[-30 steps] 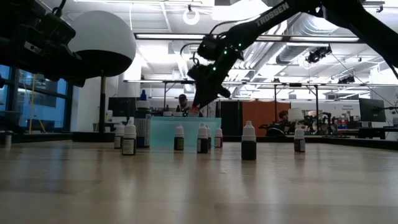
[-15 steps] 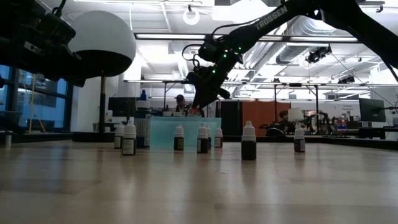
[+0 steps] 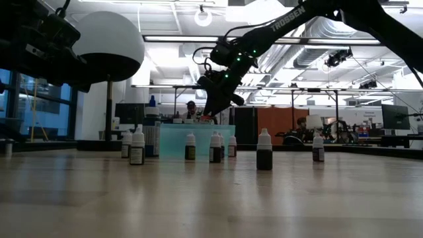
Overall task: Pick & Place food coloring
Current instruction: Put the large pink food coloring bottle into the blue bin
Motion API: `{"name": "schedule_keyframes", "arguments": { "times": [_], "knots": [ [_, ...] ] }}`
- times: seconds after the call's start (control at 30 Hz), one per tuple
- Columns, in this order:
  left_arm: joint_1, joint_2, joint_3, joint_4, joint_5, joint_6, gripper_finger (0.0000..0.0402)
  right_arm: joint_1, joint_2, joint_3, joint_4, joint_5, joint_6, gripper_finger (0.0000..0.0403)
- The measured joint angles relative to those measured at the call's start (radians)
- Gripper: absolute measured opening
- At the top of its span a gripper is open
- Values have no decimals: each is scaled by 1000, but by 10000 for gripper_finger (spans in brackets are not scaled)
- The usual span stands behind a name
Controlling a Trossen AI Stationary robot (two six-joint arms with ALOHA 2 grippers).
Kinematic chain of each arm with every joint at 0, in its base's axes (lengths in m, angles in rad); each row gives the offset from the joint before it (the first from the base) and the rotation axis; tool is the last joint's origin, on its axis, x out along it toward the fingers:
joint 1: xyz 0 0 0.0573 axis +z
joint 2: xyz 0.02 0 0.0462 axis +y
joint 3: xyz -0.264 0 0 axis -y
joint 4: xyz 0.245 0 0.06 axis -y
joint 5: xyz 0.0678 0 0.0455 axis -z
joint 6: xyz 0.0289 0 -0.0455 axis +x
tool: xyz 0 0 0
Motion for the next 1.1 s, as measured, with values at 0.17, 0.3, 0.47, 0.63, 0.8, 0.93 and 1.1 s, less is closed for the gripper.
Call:
{"name": "schedule_keyframes", "arguments": {
  "times": [0.17,0.3,0.47,0.63,0.8,0.93,1.1],
  "knots": [
    [0,0,0,0,0,0,0,0,0,-1,10,-14,1,117],
    [0,0,0,0,0,0,0,0,0,-2,19,-17,0,117],
    [0,0,0,0,0,0,0,0,0,-2,43,-24,2,117],
    [0,0,0,0,0,0,0,1,0,-2,43,-32,3,117],
    [0,0,0,0,0,0,0,1,0,-2,43,-38,10,117],
    [0,0,0,0,0,0,0,1,0,-2,40,-39,10,117],
    [0,0,0,0,0,0,0,1,0,-2,18,-39,7,124]
  ]
}}
